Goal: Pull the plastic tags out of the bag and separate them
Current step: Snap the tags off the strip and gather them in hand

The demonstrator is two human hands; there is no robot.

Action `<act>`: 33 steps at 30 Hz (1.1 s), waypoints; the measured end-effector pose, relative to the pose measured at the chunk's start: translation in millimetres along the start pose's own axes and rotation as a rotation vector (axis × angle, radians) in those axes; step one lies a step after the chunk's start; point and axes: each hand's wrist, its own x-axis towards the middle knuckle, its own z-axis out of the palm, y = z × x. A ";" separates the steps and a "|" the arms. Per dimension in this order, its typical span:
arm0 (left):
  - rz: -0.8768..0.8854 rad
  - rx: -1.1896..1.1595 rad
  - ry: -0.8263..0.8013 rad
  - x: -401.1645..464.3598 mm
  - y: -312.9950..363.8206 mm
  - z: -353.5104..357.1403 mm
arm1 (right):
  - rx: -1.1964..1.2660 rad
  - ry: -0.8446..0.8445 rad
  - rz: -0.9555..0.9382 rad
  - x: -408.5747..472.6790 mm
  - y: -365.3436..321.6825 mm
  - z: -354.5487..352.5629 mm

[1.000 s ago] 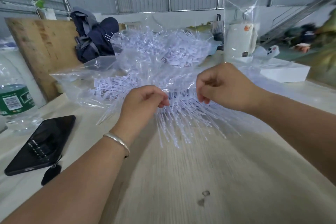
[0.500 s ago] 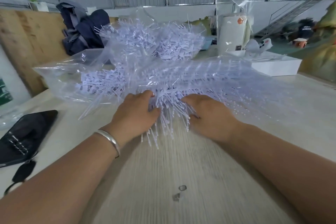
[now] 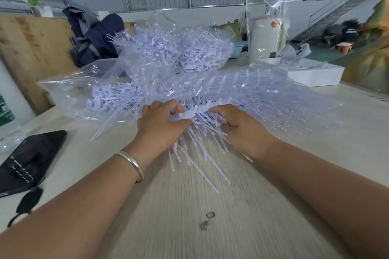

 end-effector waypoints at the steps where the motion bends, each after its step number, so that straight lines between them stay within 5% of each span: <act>1: 0.038 -0.025 0.029 -1.1 2.5 -3.3 | -0.095 -0.006 -0.030 -0.3 -1.1 1.0; 4: 0.121 -0.173 0.038 -4.9 12.4 -12.4 | -0.256 -0.026 -0.075 -1.4 -4.3 2.0; 9: 0.133 -0.421 -0.338 -13.7 19.5 -22.1 | -0.367 0.011 -0.044 -0.8 -2.9 -1.3; 12: 0.118 -0.475 -0.200 -12.0 17.4 -15.9 | -0.494 0.071 -0.029 1.3 -3.9 -3.2; 15: 0.318 -0.253 0.105 -13.9 21.9 -8.2 | -0.641 0.049 -0.045 2.3 -8.8 -6.0; 17: 0.433 -0.079 0.017 -15.1 24.1 -4.3 | -0.751 0.030 -0.075 2.6 -12.0 -7.2; 21: 0.281 0.009 -0.327 -14.0 18.2 8.6 | -0.877 -0.024 -0.198 7.9 -13.1 -11.6; 27: 0.215 0.074 -0.392 -3.0 11.9 12.3 | -0.991 -0.110 -0.370 15.9 -10.8 -33.9; 33: 0.185 -0.023 -0.416 5.9 2.1 16.5 | -0.701 -0.347 -0.327 12.1 -17.0 -59.2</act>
